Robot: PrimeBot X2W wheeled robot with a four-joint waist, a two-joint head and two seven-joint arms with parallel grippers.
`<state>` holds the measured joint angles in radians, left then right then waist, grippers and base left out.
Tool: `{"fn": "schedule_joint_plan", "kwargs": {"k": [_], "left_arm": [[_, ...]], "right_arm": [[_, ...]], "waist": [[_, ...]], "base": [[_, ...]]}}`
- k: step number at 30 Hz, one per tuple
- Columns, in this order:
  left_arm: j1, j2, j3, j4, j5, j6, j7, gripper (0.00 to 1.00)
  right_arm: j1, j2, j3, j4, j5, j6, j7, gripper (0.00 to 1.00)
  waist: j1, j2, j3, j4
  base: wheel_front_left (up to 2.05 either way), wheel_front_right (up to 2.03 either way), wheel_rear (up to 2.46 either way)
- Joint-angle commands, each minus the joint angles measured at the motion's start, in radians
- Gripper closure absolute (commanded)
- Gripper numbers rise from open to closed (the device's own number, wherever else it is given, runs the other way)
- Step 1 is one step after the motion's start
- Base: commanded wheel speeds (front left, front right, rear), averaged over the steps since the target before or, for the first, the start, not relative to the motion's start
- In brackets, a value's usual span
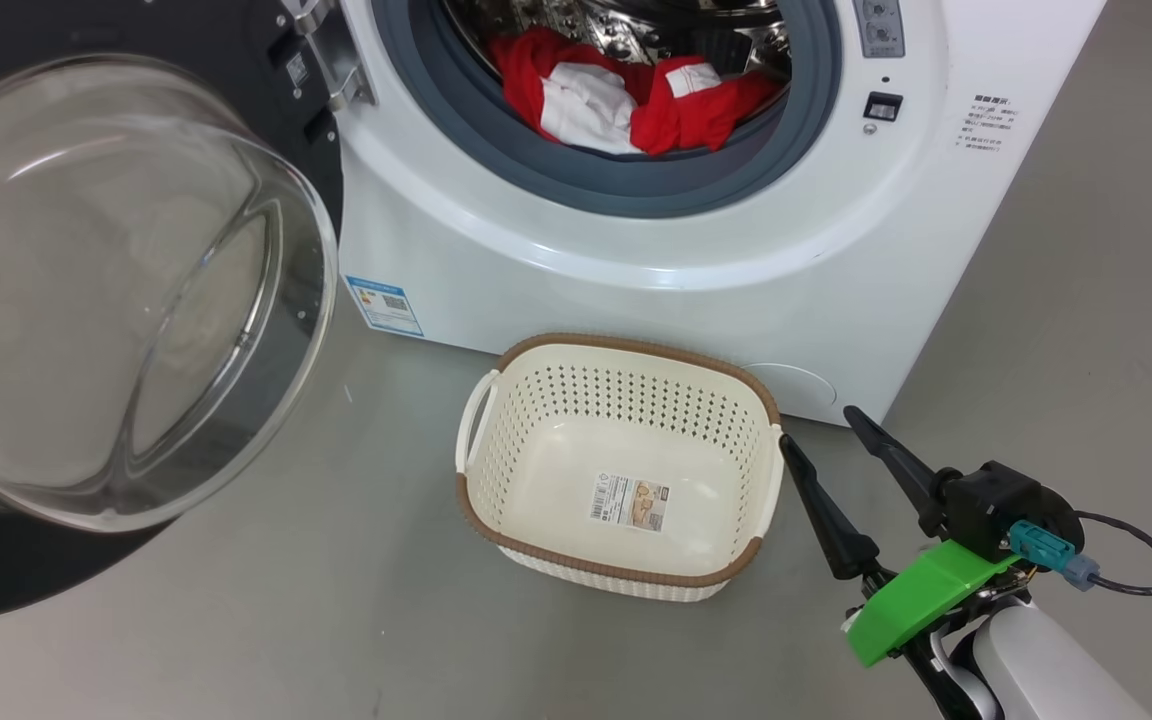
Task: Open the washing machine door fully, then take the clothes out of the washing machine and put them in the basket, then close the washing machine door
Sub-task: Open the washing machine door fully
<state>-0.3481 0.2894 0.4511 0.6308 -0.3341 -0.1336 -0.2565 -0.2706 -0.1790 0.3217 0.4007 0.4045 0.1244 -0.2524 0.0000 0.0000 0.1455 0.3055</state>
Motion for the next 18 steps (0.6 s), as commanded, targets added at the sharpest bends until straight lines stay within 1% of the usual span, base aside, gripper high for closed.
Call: {"fn": "schedule_joint_plan", "kwargs": {"k": [1,4,10,11,12,13,14,16,18], "left_arm": [[-0.019,0.065,0.032,-0.020,-0.008,0.003,-0.005,1.00],[0.005,0.054,0.020,-0.035,-0.024,0.003,-0.005,1.00],[0.093,0.017,-0.011,-0.111,-0.042,0.003,-0.005,1.00],[0.106,0.011,-0.013,-0.124,-0.044,0.003,-0.005,0.96],[0.119,0.003,-0.018,-0.138,-0.046,0.003,-0.005,0.91],[0.132,-0.003,-0.025,-0.153,-0.050,0.003,-0.005,0.78],[0.146,-0.010,-0.029,-0.168,-0.051,0.003,-0.005,0.60],[0.172,-0.023,-0.037,-0.196,-0.054,0.003,-0.005,0.45],[0.195,-0.035,-0.048,-0.226,-0.053,0.003,-0.005,0.04]], "right_arm": [[-0.015,0.001,0.015,-0.022,-0.005,0.006,-0.009,0.00],[-0.012,0.001,0.011,-0.022,-0.003,0.006,-0.009,0.00],[0.004,0.007,0.009,-0.023,0.002,0.006,-0.009,0.00],[0.005,0.007,0.009,-0.024,0.003,0.006,-0.009,0.00],[0.007,0.007,0.009,-0.024,0.004,0.006,-0.009,0.00],[0.009,0.007,0.008,-0.025,0.006,0.006,-0.009,0.00],[0.011,0.007,0.007,-0.026,0.007,0.006,-0.009,0.00],[0.017,0.007,-0.001,-0.031,0.010,0.006,-0.009,0.00],[0.022,0.007,-0.008,-0.035,0.012,0.006,-0.009,0.00]], "waist": [[0.0000,0.0000,-0.005,0.000],[0.0000,0.0000,-0.015,0.000],[0.0000,0.0000,-0.044,-0.003],[0.0000,0.0000,-0.049,-0.003],[0.0000,0.0000,-0.053,-0.003],[0.0000,0.0000,-0.057,-0.004],[0.0000,0.0000,-0.063,-0.006],[0.0000,0.0000,-0.070,-0.009],[0.0000,0.0000,-0.076,-0.014]], "base": [[0.00,0.00,0.00],[0.00,0.00,0.00],[0.00,0.00,0.00],[0.00,0.00,0.00],[0.00,0.00,0.00],[0.00,0.00,0.00],[0.00,0.00,0.00],[0.00,0.00,0.00],[0.00,0.00,0.00]]}}
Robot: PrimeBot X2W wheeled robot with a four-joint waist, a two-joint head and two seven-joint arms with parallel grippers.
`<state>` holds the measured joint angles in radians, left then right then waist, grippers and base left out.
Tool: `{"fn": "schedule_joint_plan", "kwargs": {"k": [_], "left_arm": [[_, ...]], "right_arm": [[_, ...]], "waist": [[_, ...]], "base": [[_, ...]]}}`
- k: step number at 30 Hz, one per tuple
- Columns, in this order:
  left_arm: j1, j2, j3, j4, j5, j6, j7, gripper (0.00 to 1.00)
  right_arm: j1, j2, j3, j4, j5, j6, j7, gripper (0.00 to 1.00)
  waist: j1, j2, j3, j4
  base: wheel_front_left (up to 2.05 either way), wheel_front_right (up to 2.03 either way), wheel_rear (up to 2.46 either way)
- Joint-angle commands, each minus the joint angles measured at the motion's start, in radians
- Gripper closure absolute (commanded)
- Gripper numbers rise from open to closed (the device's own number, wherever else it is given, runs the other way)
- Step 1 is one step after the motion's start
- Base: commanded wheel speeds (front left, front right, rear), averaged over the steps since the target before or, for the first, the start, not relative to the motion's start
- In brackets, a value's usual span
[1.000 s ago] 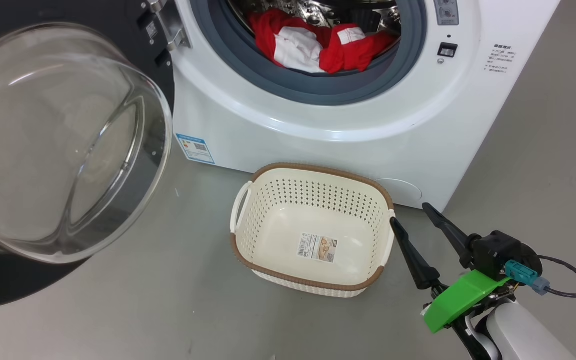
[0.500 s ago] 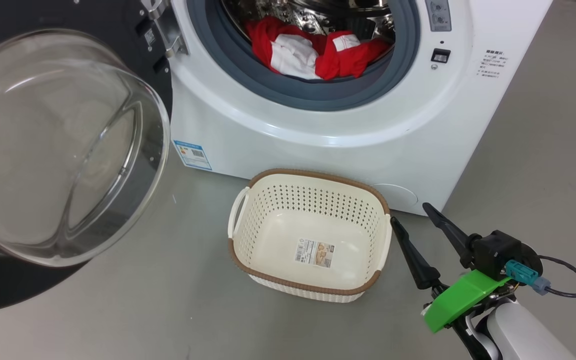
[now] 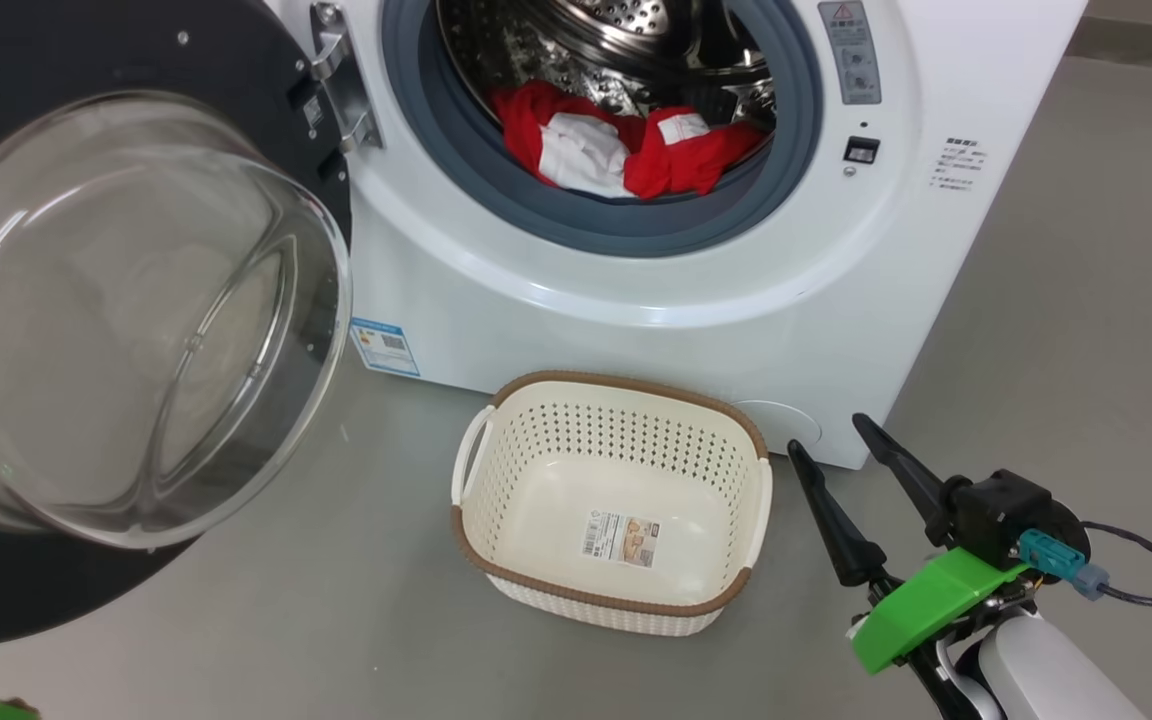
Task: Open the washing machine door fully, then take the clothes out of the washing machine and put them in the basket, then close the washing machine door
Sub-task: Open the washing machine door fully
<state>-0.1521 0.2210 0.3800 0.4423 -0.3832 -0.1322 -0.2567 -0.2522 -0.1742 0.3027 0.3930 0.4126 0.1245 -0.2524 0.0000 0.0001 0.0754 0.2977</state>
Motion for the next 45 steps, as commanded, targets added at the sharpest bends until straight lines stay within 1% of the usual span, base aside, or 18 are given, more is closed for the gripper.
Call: {"fn": "schedule_joint_plan", "kwargs": {"k": [1,8,13,17,22,33,41,45], "left_arm": [[0.010,0.026,0.015,-0.051,-0.002,0.002,-0.005,0.00],[0.077,-0.010,-0.045,-0.138,0.020,0.002,-0.005,0.00],[0.115,-0.024,-0.111,-0.205,0.024,0.002,-0.005,0.00],[0.140,-0.022,-0.170,-0.246,0.008,0.002,-0.005,0.00],[0.153,-0.017,-0.219,-0.274,0.000,0.002,-0.005,0.00],[0.162,-0.017,-0.262,-0.303,-0.015,0.002,-0.005,0.00],[0.166,-0.021,-0.299,-0.317,-0.016,0.002,-0.005,0.00],[0.166,-0.024,-0.300,-0.323,-0.015,0.002,-0.005,0.00]], "right_arm": [[0.007,0.002,0.008,-0.029,0.004,0.006,-0.009,0.00],[0.024,0.006,-0.005,-0.039,0.005,0.006,-0.009,0.00],[0.031,0.012,-0.022,-0.046,0.003,0.006,-0.009,0.00],[0.036,0.017,-0.036,-0.055,-0.001,0.006,-0.009,0.00],[0.039,0.022,-0.055,-0.067,-0.008,0.006,-0.009,0.00],[0.058,0.033,-0.110,-0.090,-0.022,0.006,-0.009,0.00],[0.085,0.033,-0.152,-0.106,-0.027,0.006,-0.009,0.00],[0.094,0.035,-0.167,-0.116,-0.031,0.006,-0.009,0.00]], "waist": [[0.0000,-0.0001,-0.009,-0.009],[0.0000,-0.0001,-0.018,-0.035],[0.0000,-0.0001,-0.015,-0.074],[0.0000,-0.0001,-0.008,-0.115],[0.0000,-0.0001,0.005,-0.172],[0.0000,-0.0001,0.023,-0.287],[0.0000,-0.0001,0.025,-0.343],[0.0000,-0.0001,0.028,-0.362]], "base": [[0.00,0.00,0.00],[0.00,0.00,0.00],[0.00,0.00,0.00],[0.00,0.00,0.00],[0.00,0.00,0.00],[0.00,0.00,0.00],[0.00,0.00,0.00],[0.00,0.00,0.00]]}}
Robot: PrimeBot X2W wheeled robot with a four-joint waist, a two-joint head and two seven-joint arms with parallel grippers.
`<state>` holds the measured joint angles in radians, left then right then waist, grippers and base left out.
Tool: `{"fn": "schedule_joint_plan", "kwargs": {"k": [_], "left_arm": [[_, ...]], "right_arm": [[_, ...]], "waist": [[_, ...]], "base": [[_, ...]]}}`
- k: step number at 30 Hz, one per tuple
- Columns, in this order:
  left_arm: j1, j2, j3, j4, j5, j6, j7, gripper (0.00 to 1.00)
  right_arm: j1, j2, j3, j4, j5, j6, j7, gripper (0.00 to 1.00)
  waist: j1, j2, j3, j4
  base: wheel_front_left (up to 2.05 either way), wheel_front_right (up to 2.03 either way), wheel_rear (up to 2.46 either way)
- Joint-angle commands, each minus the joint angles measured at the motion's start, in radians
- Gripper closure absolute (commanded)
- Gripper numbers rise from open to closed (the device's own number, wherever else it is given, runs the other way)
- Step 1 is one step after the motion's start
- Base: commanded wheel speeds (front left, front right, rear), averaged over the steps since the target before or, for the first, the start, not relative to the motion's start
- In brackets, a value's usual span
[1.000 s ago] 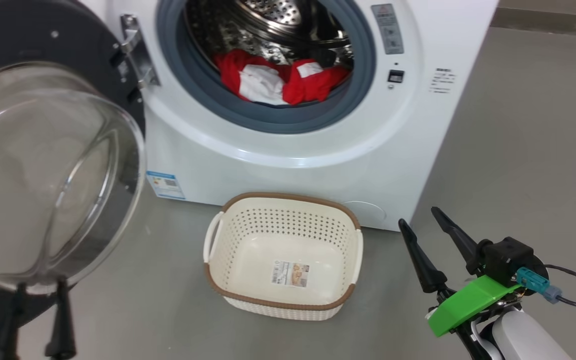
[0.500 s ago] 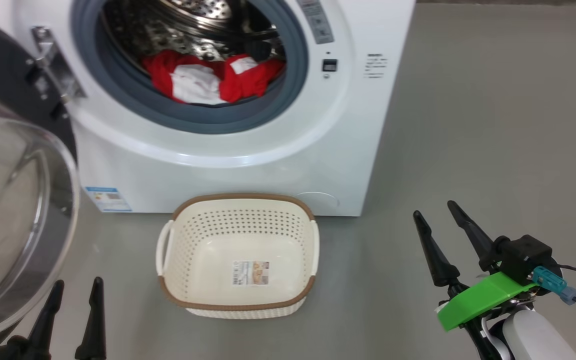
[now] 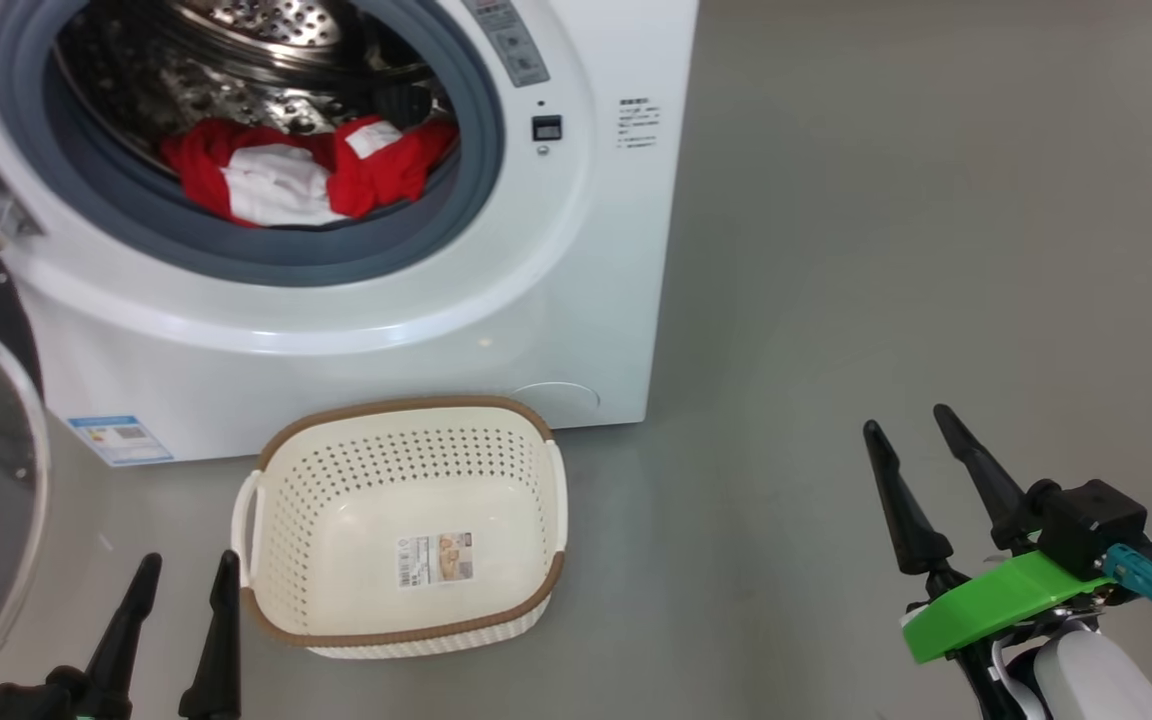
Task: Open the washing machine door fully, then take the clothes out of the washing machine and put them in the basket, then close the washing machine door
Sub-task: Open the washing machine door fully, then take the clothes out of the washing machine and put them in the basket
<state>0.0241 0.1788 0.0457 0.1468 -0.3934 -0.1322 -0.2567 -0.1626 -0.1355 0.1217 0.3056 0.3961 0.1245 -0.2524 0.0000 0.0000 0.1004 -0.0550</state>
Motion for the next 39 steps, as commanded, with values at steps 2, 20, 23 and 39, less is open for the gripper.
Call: {"fn": "schedule_joint_plan", "kwargs": {"k": [2,20,23,39], "left_arm": [[-0.011,0.018,0.032,-0.028,-0.006,0.002,-0.005,0.00],[-0.009,0.017,0.051,-0.043,0.013,0.002,-0.005,0.00],[-0.010,0.015,0.053,-0.046,0.018,0.002,-0.005,0.00],[-0.024,0.026,0.052,-0.046,0.016,0.002,-0.005,0.00]], "right_arm": [[0.007,-0.003,0.009,-0.031,-0.015,0.006,-0.009,0.00],[0.014,0.006,-0.005,-0.037,-0.021,0.006,-0.009,0.00],[0.013,0.006,-0.005,-0.038,-0.022,0.006,-0.009,0.00],[0.010,0.006,0.009,-0.036,-0.021,0.006,-0.009,0.00]], "waist": [[0.0000,0.0000,0.002,-0.015],[0.0000,0.0000,-0.002,-0.021],[0.0000,0.0000,0.000,-0.020],[0.0000,0.0000,0.006,-0.016]], "base": [[0.00,0.00,0.00],[0.00,0.00,0.00],[0.00,0.00,0.00],[0.60,-0.65,0.05]]}}
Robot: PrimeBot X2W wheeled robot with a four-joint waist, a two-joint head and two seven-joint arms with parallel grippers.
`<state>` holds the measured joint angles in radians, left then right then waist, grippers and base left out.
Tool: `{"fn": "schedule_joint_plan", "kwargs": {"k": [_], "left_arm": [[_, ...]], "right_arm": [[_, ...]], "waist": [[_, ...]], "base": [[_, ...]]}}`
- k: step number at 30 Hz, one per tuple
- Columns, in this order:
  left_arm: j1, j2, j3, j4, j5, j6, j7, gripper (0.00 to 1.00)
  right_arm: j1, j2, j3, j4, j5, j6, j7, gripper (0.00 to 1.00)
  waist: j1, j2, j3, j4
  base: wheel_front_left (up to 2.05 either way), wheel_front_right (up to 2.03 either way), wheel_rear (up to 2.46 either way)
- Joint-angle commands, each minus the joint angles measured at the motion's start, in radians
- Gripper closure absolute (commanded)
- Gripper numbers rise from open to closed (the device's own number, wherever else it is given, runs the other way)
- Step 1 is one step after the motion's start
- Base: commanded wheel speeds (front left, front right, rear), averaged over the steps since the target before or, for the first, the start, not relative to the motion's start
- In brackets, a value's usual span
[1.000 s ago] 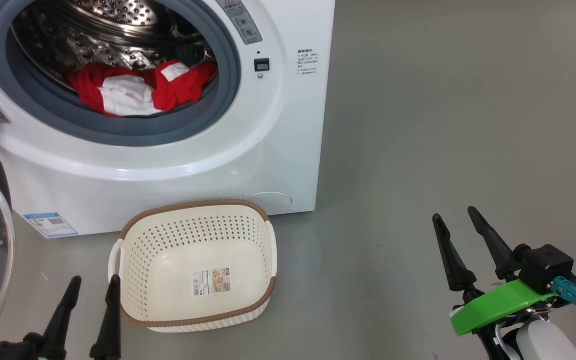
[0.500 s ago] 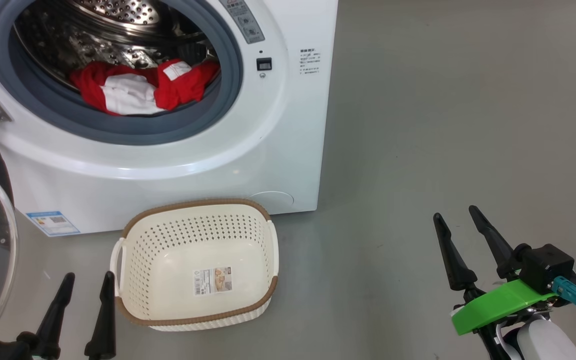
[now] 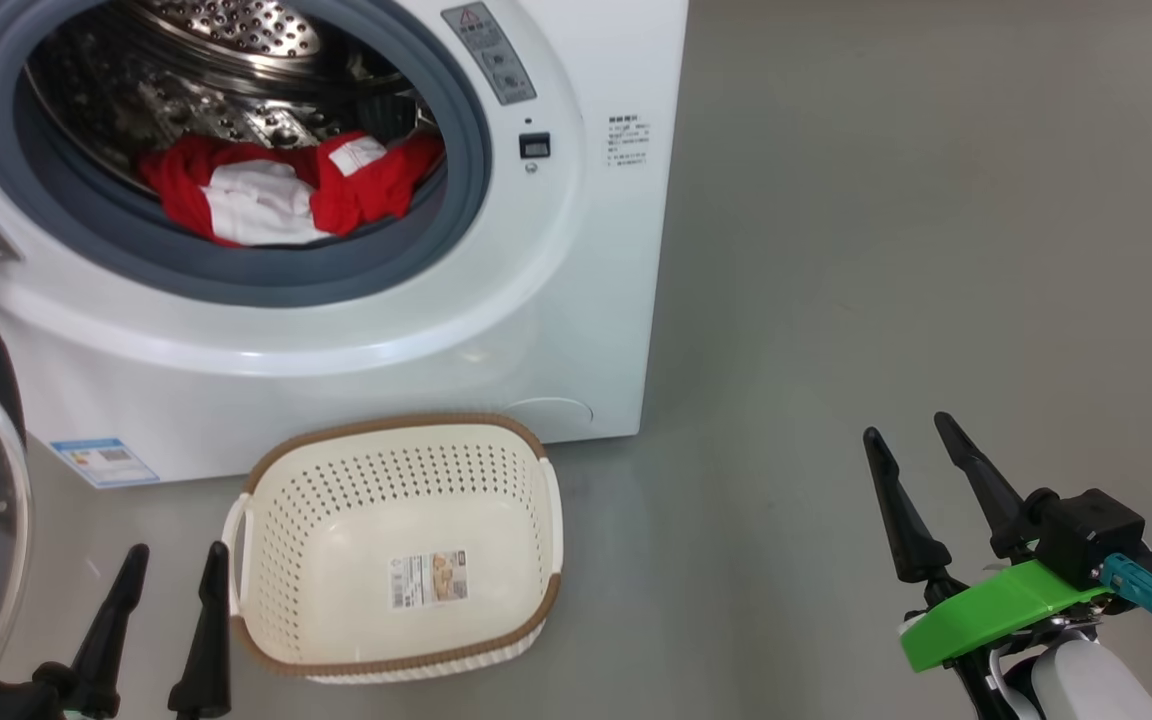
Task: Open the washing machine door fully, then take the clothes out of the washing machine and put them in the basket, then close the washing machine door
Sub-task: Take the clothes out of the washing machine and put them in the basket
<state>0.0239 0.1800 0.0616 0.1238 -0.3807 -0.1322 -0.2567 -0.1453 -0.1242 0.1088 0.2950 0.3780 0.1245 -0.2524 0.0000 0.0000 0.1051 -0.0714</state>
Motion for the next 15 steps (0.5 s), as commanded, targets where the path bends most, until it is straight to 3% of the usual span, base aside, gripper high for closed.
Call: {"fn": "schedule_joint_plan", "kwargs": {"k": [1,15], "left_arm": [[-0.026,0.026,0.038,-0.023,0.003,0.002,-0.005,0.00],[-0.040,0.013,0.067,-0.026,0.000,0.002,-0.005,0.00]], "right_arm": [[-0.008,-0.005,0.023,-0.026,-0.003,0.006,-0.009,0.00],[-0.015,0.000,0.030,-0.026,-0.001,0.006,-0.009,0.00]], "waist": [[0.0000,0.0000,0.002,0.000],[0.0000,0.0000,0.012,-0.001]], "base": [[1.27,-1.33,0.06],[0.88,-0.89,0.01]]}}
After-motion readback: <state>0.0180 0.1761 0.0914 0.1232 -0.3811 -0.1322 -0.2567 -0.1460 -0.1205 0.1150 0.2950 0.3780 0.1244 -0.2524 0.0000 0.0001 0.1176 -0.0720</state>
